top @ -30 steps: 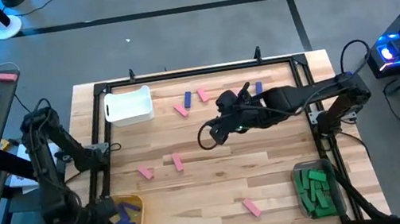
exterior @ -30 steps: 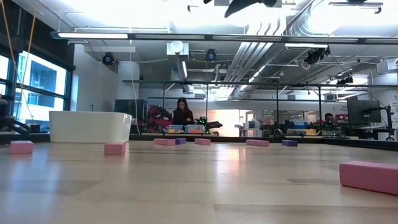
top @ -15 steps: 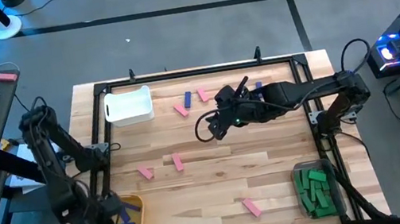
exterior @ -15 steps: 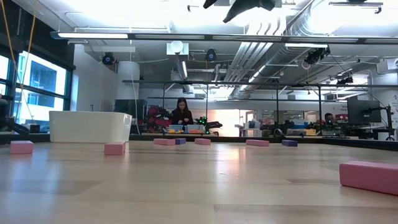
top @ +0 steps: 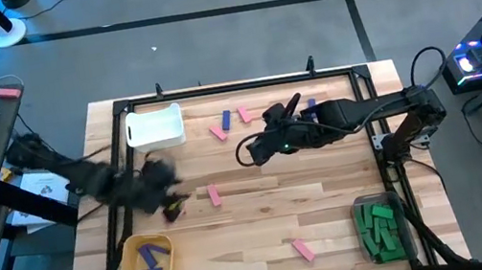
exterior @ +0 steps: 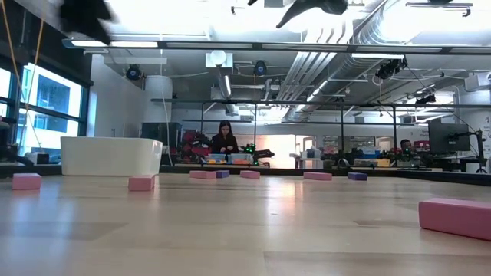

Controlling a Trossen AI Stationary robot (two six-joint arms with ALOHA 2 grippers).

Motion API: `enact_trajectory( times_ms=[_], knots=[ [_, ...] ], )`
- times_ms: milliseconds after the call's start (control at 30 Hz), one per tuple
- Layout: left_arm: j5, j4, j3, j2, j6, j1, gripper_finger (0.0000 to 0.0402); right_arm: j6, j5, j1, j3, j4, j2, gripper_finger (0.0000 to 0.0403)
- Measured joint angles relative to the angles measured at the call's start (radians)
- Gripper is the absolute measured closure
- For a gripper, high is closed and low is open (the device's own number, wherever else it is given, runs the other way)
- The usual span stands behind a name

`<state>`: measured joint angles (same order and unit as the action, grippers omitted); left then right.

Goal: Sort blocks
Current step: Put the purple block into the yellow bin

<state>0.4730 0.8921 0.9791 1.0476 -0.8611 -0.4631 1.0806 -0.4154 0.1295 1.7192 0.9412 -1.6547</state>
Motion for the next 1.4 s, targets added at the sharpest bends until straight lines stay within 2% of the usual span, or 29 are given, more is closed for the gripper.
enact_trajectory(
  times_ms=[67,133,267,433,567,733,833,1000,1133,1400],
  knots=[
    [-0.075,-0.133,0.000,0.037,0.157,0.155,0.0161,0.041,-0.002,0.000,0.000,-0.007,0.000,0.0197],
    [-0.199,-0.276,0.001,0.092,0.285,0.296,0.0161,0.046,-0.002,0.000,0.000,-0.020,0.000,0.0197],
    [-0.368,-0.444,0.001,0.225,0.369,0.520,0.0161,0.042,-0.025,-0.009,0.000,-0.041,0.012,0.0197],
    [-0.481,-0.496,0.007,0.399,0.396,0.718,0.0161,-0.030,-0.091,-0.042,0.000,-0.041,0.066,0.0197],
    [-0.498,-0.455,0.095,0.549,0.432,0.827,0.0161,-0.168,-0.112,-0.088,0.000,-0.037,0.131,0.0197],
    [-0.474,-0.354,0.321,0.741,0.459,0.908,0.0161,-0.378,-0.107,-0.181,0.000,-0.033,0.208,0.0197],
    [-0.459,-0.213,0.488,0.871,0.471,0.930,0.0161,-0.470,-0.063,-0.249,0.000,-0.029,0.238,0.0197],
    [-0.359,-0.015,0.713,1.038,0.475,0.930,0.0161,-0.566,0.016,-0.341,0.000,-0.013,0.262,0.0197],
    [-0.347,-0.005,0.776,1.097,0.429,0.930,0.0161,-0.604,0.035,-0.378,0.000,0.019,0.263,0.0197],
    [-0.333,0.029,0.746,1.118,0.303,0.978,0.0161,-0.616,0.036,-0.401,0.000,0.066,0.259,0.0197]
  ],
)
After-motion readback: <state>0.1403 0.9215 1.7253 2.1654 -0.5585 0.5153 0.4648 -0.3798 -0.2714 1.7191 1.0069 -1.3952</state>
